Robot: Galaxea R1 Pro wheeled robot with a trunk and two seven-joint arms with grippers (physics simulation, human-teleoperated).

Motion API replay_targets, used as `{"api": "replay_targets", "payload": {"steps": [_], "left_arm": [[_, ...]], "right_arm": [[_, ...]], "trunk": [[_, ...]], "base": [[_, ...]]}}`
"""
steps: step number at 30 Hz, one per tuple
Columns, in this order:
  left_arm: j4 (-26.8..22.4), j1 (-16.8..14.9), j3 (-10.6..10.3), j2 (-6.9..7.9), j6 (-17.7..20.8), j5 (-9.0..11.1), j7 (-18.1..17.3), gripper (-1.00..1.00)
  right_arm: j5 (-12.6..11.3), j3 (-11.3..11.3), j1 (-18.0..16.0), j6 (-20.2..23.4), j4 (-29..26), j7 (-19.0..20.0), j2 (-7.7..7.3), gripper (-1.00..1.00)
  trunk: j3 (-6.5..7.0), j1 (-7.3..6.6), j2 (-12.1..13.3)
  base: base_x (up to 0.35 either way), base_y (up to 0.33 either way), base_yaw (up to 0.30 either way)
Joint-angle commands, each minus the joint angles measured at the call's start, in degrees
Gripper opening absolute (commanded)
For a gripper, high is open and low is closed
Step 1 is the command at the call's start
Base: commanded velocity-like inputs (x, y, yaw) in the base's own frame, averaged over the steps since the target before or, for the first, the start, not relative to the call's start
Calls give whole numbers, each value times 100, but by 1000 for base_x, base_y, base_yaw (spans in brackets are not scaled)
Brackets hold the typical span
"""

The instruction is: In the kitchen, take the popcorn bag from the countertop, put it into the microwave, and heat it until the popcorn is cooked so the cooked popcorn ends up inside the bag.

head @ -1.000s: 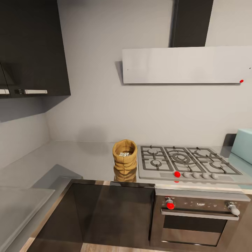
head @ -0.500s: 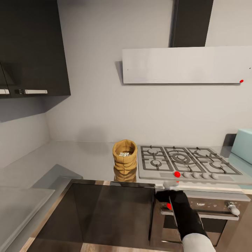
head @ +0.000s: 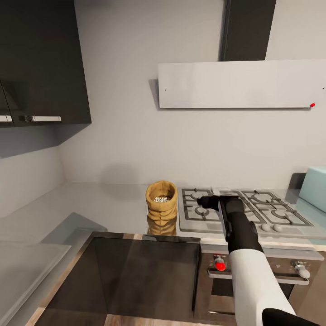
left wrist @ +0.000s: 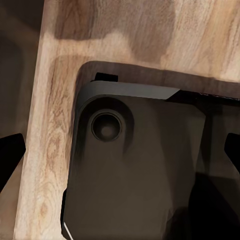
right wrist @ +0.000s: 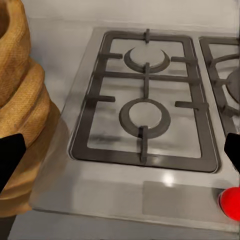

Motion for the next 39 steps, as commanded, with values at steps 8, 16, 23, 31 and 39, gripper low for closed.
{"api": "replay_targets", "payload": {"steps": [8, 16, 23, 31, 39], "left_arm": [[7, -1, -3, 1, -5, 31, -15, 100], [23, -1, -7, -1, -3, 30, -17, 100], [24, -1, -2, -1, -3, 30, -17, 100], [20, -1, 2, 0, -3, 30, -17, 100], [19, -1, 2, 1, -3, 30, -17, 100]], "right_arm": [[61, 90, -8, -1, -12, 25, 6, 100], [64, 100, -8, -1, -18, 25, 6, 100], [70, 667, -8, 229, -159, -447, 6, 100], [59, 1557, -17, 1113, -1365, -644, 6, 100], [-621, 1587, -1970, 1165, 391, -1034, 6, 100]], "trunk": [[-7, 0, -5], [-7, 0, -5], [-7, 0, -5], [-7, 0, -5], [-7, 0, -5]], "base": [[56, 0, 0], [288, 0, 0], [131, 0, 0], [3, 0, 0], [0, 0, 0]]}}
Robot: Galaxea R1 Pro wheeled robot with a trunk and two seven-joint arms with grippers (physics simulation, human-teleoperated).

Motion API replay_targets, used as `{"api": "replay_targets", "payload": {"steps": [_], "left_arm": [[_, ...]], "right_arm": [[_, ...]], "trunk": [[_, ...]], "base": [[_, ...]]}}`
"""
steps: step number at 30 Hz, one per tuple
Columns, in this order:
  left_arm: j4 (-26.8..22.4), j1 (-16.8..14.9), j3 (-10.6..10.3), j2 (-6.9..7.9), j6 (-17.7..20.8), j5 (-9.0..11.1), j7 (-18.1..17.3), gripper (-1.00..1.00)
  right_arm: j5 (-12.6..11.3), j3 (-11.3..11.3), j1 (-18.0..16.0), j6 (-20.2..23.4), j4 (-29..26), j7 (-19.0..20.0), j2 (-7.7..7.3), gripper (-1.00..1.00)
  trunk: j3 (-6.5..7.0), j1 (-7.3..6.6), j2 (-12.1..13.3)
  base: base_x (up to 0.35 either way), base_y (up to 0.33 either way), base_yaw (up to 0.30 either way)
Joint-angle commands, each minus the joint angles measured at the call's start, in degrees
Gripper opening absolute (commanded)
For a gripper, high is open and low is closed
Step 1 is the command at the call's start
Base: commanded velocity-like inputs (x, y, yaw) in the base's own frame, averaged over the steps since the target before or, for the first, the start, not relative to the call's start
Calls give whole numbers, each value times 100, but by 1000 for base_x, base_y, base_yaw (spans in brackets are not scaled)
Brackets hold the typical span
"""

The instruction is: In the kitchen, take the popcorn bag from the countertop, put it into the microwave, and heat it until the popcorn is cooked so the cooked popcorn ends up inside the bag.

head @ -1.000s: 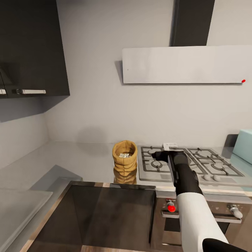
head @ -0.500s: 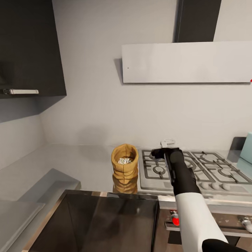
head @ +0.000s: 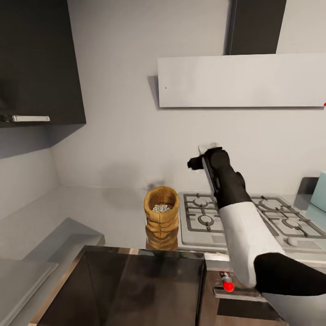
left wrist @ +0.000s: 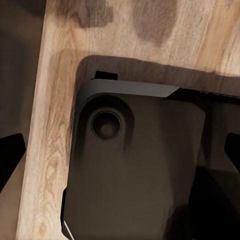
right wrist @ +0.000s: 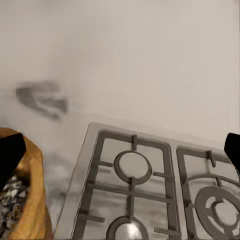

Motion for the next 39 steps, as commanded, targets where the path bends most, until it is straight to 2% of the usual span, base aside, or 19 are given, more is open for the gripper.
{"api": "replay_targets", "payload": {"steps": [1, 2, 3, 6, 9, 13, 26, 39], "left_arm": [[-6, -1, 10, 0, -11, 39, -1, 100], [-6, -1, 10, 2, -11, 39, -1, 100], [-7, -1, 10, 1, -11, 39, -1, 100], [-8, -1, 12, -1, -11, 39, -1, 100], [-8, -1, 14, -3, -16, 39, -1, 100], [-12, -1, 13, 2, -18, 39, -1, 100], [-10, -1, 11, 2, -12, 39, -1, 100], [-6, -1, 11, -2, -18, 39, -1, 100]], "right_arm": [[-359, -21, -392, 33, 412, -220, 0, 100], [-674, -29, -576, 70, 585, -414, 0, 100], [-1176, -39, -753, 201, 733, -737, 0, 100], [-2078, -48, -899, 201, 863, -1474, 0, 100], [-2467, -44, -908, 201, 940, -1782, 0, 100], [-2538, -43, -890, 201, 957, -1834, 0, 100], [-2555, -51, -885, 201, 962, -1833, 0, 100], [-2606, -58, -885, 201, 1086, -1844, 0, 100]], "trunk": [[-8, 1, -4], [-8, 1, -4], [-8, 1, -4], [-8, 1, -4], [-8, 1, -4], [-8, 1, -4], [-8, 1, -4], [3, 1, -4]], "base": [[0, 0, 0], [0, 0, 0], [0, 0, 0], [0, 0, 0], [0, 0, 0], [0, 0, 0], [0, 0, 5], [0, 0, 246]]}}
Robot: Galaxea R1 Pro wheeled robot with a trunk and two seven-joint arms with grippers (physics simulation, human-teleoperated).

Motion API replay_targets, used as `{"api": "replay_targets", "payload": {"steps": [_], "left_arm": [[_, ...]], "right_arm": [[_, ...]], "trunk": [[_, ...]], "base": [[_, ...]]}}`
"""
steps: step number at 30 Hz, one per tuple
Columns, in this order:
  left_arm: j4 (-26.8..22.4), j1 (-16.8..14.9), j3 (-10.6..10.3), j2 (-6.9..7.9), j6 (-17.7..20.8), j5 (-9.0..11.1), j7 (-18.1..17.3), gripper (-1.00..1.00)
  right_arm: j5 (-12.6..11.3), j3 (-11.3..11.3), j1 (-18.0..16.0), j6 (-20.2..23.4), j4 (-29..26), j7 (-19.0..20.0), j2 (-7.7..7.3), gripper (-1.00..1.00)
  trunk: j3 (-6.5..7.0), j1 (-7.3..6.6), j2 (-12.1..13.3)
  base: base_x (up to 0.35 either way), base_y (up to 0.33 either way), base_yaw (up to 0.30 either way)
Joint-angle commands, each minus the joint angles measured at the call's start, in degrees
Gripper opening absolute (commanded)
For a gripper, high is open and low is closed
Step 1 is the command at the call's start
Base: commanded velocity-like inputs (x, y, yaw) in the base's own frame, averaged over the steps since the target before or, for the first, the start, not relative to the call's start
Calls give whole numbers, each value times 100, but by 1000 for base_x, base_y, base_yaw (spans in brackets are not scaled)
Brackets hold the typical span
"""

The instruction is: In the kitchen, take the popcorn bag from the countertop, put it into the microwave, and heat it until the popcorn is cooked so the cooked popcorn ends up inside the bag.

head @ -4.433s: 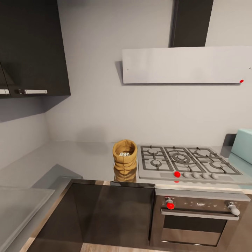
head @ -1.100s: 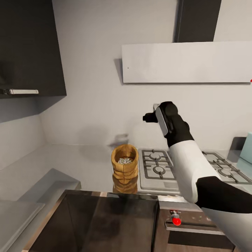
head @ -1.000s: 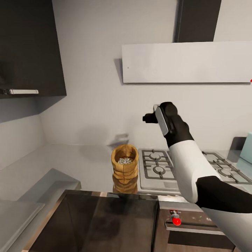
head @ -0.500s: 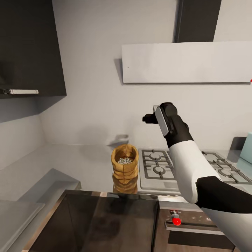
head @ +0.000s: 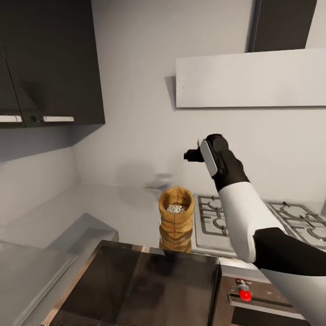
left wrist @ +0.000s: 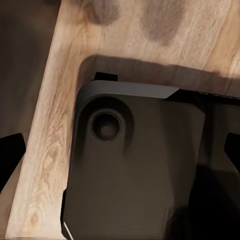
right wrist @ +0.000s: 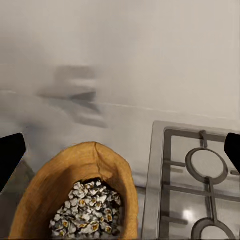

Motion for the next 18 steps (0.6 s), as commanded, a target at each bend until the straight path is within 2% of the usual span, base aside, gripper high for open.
{"api": "replay_targets", "payload": {"steps": [1, 4, 7, 18], "left_arm": [[1, -1, 10, -2, -13, 38, -1, 100], [4, -1, 10, -1, -14, 32, -1, 100], [5, -1, 9, 0, -14, 31, -1, 100], [8, -1, 5, -2, -14, 31, -1, 100]], "right_arm": [[-57, 7, -4, 16, 95, -59, 0, 100], [-39, 6, -4, 16, 672, -68, 0, 100], [-32, 6, -4, 16, 1002, -75, 0, 100], [-29, -37, -4, -142, 1044, -68, 0, 100]], "trunk": [[-7, 1, -5], [-7, 1, -5], [-7, 1, -5], [-7, 1, -5]], "base": [[0, 0, 268], [0, 0, 262], [0, 0, 110], [0, 0, 7]]}}
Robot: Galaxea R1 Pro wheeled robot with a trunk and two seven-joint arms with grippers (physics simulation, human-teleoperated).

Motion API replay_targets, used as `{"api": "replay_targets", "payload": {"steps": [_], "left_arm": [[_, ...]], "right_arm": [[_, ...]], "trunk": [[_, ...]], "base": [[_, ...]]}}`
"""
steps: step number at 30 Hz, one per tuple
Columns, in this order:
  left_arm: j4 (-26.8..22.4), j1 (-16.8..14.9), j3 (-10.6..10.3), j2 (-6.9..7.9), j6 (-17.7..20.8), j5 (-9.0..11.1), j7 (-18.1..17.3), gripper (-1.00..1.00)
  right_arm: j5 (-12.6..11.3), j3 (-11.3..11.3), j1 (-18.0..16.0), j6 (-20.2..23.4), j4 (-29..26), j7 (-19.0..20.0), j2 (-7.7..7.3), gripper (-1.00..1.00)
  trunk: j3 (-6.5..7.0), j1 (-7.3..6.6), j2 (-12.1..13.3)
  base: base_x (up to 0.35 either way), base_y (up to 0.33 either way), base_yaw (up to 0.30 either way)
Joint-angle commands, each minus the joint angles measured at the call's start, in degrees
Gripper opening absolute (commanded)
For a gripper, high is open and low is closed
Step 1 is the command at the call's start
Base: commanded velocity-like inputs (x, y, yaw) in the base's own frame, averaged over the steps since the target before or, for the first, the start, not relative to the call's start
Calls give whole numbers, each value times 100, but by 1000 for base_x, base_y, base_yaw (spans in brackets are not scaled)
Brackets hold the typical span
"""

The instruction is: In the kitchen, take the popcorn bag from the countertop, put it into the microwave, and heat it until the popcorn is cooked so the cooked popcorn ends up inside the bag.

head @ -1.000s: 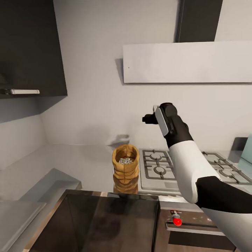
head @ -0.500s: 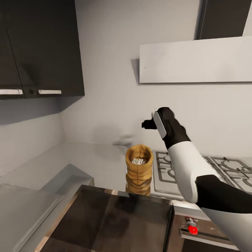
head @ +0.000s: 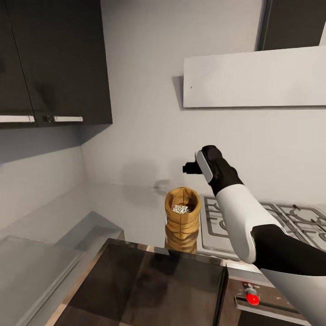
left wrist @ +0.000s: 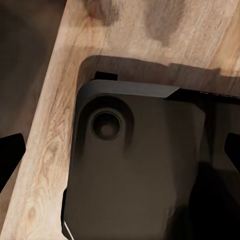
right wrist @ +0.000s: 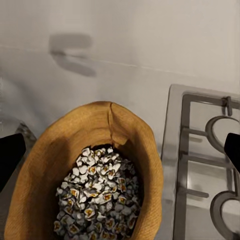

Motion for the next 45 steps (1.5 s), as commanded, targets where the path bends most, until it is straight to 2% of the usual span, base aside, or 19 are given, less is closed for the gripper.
{"api": "replay_targets", "payload": {"steps": [1, 11, 14, 18, 21, 26, 33, 36, 39, 45], "left_arm": [[5, -1, 7, -3, -12, 38, -1, 100], [-20, -1, 16, -4, -12, 39, -1, 100], [-20, -1, 19, -4, -12, 40, -1, 100], [-23, -1, 21, -4, -12, 48, -1, 100], [-23, -1, 20, -4, -12, 49, -1, 100], [-23, -1, 17, -4, -12, 45, -1, 100], [-15, -1, 14, -4, -12, 47, -1, 100], [-14, -1, 17, -4, -12, 47, -1, 100], [-9, -1, 15, -4, -12, 49, -1, 100], [-6, -1, 15, -4, -12, 49, -1, 100]], "right_arm": [[-61, 9, -4, 11, 15, -60, 0, 100], [-54, 9, 45, -67, 104, -77, 0, 100], [-57, 9, 98, -347, 337, -79, 0, 100], [-65, 9, 124, -1074, 1144, -80, 0, 100], [-63, 9, 127, -1409, 1516, -80, 0, 100], [-55, 3, 128, -1492, 1589, -179, 0, 100], [-67, 0, 128, -1525, 1690, -615, 0, 100], [-71, 0, 128, -1650, 1923, -665, 0, 100], [-75, 7, 128, -2016, 2241, -670, 0, 100], [-48, 8, 128, -2086, 2275, -661, 0, 100]], "trunk": [[-7, 0, -5], [-7, 0, -5], [-7, 0, -5], [-7, 0, -5], [-7, 0, -5], [-7, 0, -5], [-7, 0, -5], [-7, 0, -5], [-7, 0, -5], [-7, 0, -5]], "base": [[0, 0, 0], [-164, 0, 0], [-31, 0, 0], [-5, 0, 0], [0, 0, 0], [0, 0, 0], [0, 0, 0], [0, 0, 0], [0, 0, 0], [-33, 0, 0]]}}
